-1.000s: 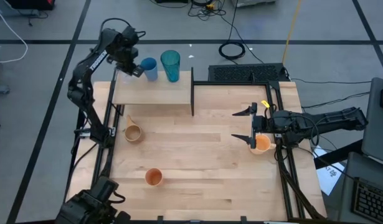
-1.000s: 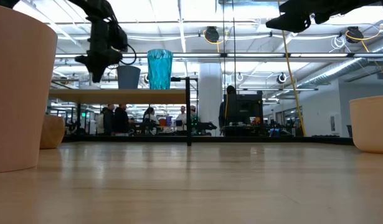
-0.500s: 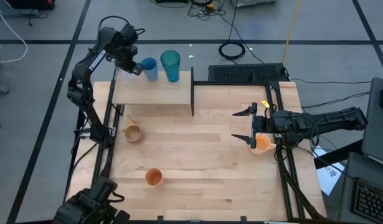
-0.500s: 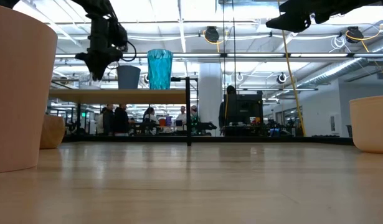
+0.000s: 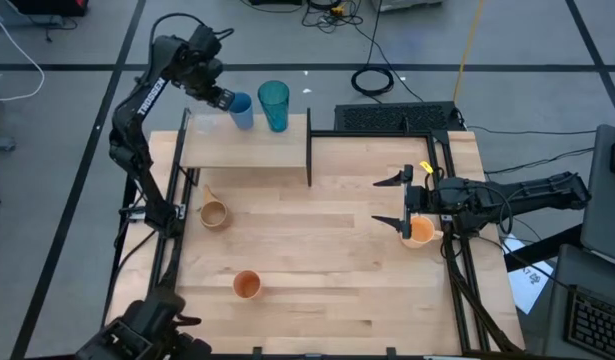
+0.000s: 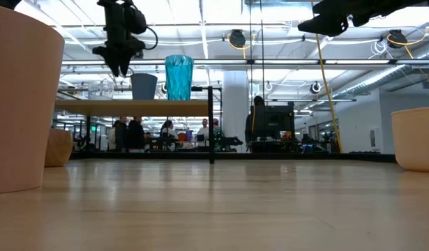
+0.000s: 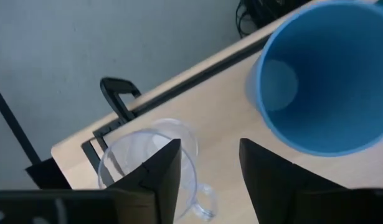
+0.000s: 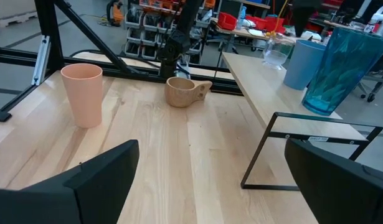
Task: Stack small to large cups/mugs on shelf
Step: Put the orange cup on the shelf
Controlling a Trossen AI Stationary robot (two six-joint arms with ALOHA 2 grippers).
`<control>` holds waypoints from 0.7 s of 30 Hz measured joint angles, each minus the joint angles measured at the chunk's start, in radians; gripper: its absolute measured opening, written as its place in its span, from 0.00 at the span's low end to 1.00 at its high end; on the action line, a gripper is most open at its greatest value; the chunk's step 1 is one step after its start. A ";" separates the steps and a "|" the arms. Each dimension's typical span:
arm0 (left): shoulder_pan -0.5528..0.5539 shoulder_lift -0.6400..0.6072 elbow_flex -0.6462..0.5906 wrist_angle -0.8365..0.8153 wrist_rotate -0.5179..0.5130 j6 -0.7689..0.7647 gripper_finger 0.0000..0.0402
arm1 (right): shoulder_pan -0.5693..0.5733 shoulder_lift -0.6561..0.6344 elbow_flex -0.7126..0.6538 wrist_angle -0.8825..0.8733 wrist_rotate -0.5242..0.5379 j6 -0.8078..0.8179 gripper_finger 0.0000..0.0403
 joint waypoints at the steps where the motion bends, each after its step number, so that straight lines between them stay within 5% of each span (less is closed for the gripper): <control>1: -0.002 0.000 0.010 0.000 0.000 0.000 0.41 | 0.000 0.000 0.000 0.000 0.000 0.000 0.98; 14: -0.091 -0.208 0.023 -0.001 -0.055 -0.013 0.41 | 0.000 0.000 0.000 0.000 0.000 0.008 0.98; 21: -0.296 -0.348 0.023 -0.001 -0.054 -0.029 0.41 | 0.000 0.000 0.000 0.000 0.003 0.052 0.98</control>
